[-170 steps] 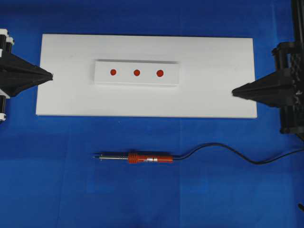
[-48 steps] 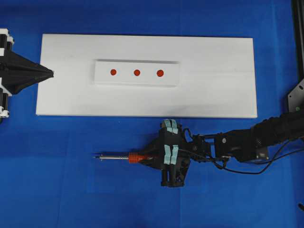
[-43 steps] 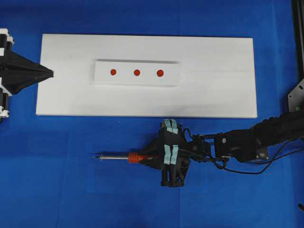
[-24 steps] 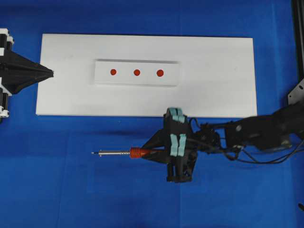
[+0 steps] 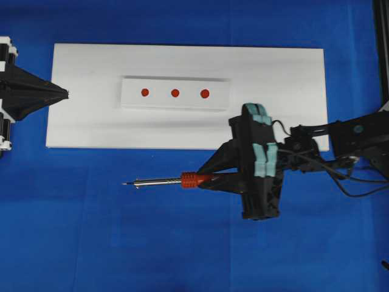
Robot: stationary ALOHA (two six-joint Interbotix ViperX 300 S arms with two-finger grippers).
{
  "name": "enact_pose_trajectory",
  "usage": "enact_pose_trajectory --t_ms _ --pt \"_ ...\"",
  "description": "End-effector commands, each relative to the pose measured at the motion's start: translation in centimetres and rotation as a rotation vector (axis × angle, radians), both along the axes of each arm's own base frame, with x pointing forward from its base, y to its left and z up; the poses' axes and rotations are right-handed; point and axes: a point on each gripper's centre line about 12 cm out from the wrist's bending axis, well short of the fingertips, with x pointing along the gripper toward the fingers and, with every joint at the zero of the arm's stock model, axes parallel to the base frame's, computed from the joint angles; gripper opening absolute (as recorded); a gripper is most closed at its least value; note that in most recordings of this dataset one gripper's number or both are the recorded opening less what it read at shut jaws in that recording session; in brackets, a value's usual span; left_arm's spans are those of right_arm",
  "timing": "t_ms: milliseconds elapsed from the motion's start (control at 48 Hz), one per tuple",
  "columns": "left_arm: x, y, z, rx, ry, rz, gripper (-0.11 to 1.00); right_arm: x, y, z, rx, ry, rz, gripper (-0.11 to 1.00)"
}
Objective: Touch the tip of the soldering iron to the mark.
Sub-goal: 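Lift the soldering iron with the right gripper over the white strip, then swing the iron tip above the red dots, pointing it downward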
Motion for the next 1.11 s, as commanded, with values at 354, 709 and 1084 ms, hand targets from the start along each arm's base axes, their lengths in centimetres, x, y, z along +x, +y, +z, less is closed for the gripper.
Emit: enact_pose_trajectory --t_ms 354,709,1084 --pt "0.1 0.1 0.6 -0.001 -0.023 0.003 0.02 0.0 -0.4 2.5 -0.027 -0.055 0.013 0.06" --pt "0.1 0.1 0.5 -0.001 -0.022 0.003 0.02 0.2 -5.5 1.8 -0.154 0.014 -0.052 0.06" --pt "0.1 0.1 0.5 0.001 -0.021 0.003 0.02 -0.2 -12.4 1.5 -0.317 0.08 -0.153 0.06"
